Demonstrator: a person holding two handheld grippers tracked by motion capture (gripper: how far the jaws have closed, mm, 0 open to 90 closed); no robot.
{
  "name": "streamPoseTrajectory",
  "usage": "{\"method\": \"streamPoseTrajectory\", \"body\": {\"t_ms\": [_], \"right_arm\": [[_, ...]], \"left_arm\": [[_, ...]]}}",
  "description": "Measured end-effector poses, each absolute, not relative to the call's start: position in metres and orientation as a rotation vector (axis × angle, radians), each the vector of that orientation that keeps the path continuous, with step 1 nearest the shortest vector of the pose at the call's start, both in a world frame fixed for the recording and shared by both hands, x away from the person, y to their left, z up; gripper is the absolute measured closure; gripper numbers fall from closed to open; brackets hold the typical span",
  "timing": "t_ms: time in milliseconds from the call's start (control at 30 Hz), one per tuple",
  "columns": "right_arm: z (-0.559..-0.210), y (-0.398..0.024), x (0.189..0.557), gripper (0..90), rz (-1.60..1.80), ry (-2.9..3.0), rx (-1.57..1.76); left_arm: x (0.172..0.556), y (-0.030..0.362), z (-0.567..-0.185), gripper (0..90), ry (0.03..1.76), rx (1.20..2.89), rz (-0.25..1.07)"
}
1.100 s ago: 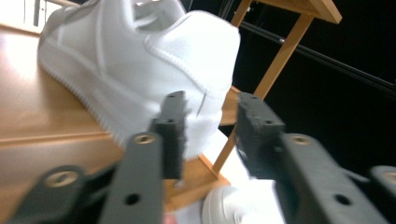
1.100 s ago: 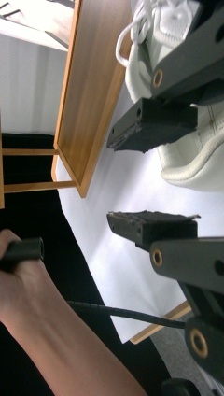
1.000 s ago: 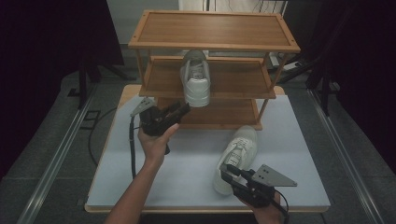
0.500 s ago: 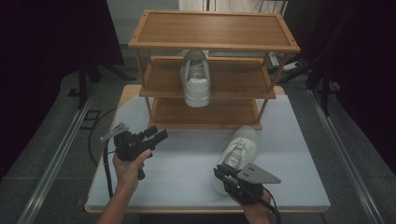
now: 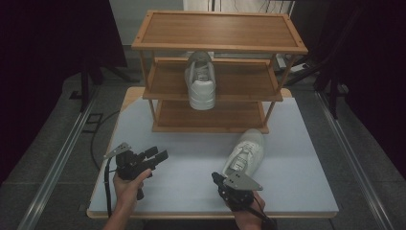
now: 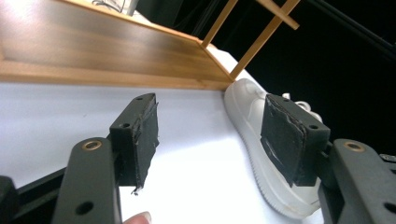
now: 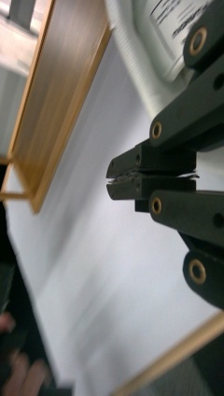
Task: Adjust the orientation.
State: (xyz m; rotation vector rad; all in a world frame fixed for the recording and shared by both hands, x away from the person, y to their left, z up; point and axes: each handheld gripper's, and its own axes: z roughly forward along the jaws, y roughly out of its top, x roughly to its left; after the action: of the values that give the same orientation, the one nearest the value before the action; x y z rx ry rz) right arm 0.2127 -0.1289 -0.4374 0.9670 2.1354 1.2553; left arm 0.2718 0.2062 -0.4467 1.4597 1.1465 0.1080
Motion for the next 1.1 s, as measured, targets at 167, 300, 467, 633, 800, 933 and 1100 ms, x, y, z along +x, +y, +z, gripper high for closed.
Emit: {"method": "streamPoseTrajectory", "body": {"t_ms": [167,300,467,633,800,933,1100], "right_arm": [[-0.441,-0.134,0.207,89.4,1.201,2.122,0.964],[-0.44,-0.145,0.197,89.4,1.181,2.111,0.978],[-0.44,-0.169,0.182,89.3,1.188,2.097,1.016],[-0.44,-0.198,0.171,89.1,1.214,2.073,1.064],[-0.439,-0.224,0.167,88.7,1.224,2.047,1.108],[-0.439,-0.236,0.168,88.5,1.252,2.044,1.137],[-0.439,-0.238,0.169,85.4,1.289,2.059,1.136]], "left_arm": [[0.272,0.212,-0.454,36.7,1.178,1.457,0.09],[0.272,0.212,-0.46,36.1,1.178,1.48,0.053],[0.273,0.212,-0.467,35.5,1.184,1.504,0.024],[0.274,0.214,-0.468,35.5,1.197,1.499,0.025],[0.274,0.217,-0.467,35.5,1.207,1.483,0.032],[0.273,0.218,-0.467,35.5,1.202,1.485,0.033],[0.273,0.217,-0.467,35.6,1.201,1.486,0.036]]}}
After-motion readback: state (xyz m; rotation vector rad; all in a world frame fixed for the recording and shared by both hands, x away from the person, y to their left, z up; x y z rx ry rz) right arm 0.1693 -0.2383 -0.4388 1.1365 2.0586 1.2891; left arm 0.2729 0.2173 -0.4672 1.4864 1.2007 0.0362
